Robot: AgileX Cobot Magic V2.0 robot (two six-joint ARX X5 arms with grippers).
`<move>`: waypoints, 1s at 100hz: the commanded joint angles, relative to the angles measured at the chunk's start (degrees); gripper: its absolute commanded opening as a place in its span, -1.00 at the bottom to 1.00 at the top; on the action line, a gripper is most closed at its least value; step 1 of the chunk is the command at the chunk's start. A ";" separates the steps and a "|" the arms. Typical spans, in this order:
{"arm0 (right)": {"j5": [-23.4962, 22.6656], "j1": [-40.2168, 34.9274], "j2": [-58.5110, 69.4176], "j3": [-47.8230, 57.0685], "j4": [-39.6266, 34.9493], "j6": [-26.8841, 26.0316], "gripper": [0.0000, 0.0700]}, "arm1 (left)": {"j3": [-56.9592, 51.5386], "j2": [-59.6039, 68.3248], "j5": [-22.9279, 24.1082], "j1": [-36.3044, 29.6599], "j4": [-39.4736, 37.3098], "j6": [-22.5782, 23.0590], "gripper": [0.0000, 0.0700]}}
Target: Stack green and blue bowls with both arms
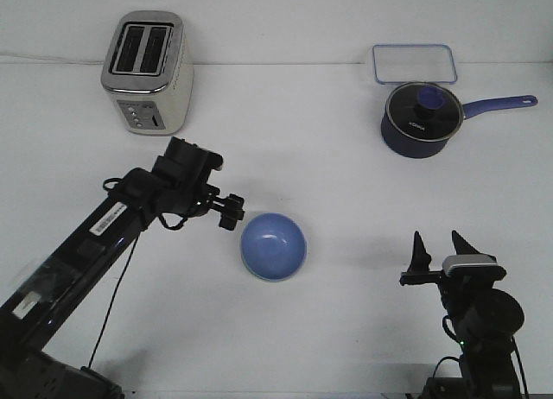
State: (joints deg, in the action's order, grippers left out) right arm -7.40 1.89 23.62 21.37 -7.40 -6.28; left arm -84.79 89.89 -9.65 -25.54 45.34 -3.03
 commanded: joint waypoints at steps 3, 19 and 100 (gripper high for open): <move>0.15 -0.04 0.04 0.33 0.57 -0.33 0.40 | -1.53 -1.81 2.38 1.53 0.79 1.88 0.44; 0.13 -0.04 0.04 0.33 0.57 -0.33 0.40 | -1.09 -7.15 3.91 6.34 0.44 2.36 0.44; 0.13 -0.07 0.04 0.33 0.55 -0.33 0.40 | 39.19 -42.88 4.39 18.82 -28.89 -1.09 0.44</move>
State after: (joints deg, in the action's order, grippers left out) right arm -7.40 1.89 23.62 21.37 -7.40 -6.28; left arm -48.14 48.62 -5.63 -6.72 19.64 -3.86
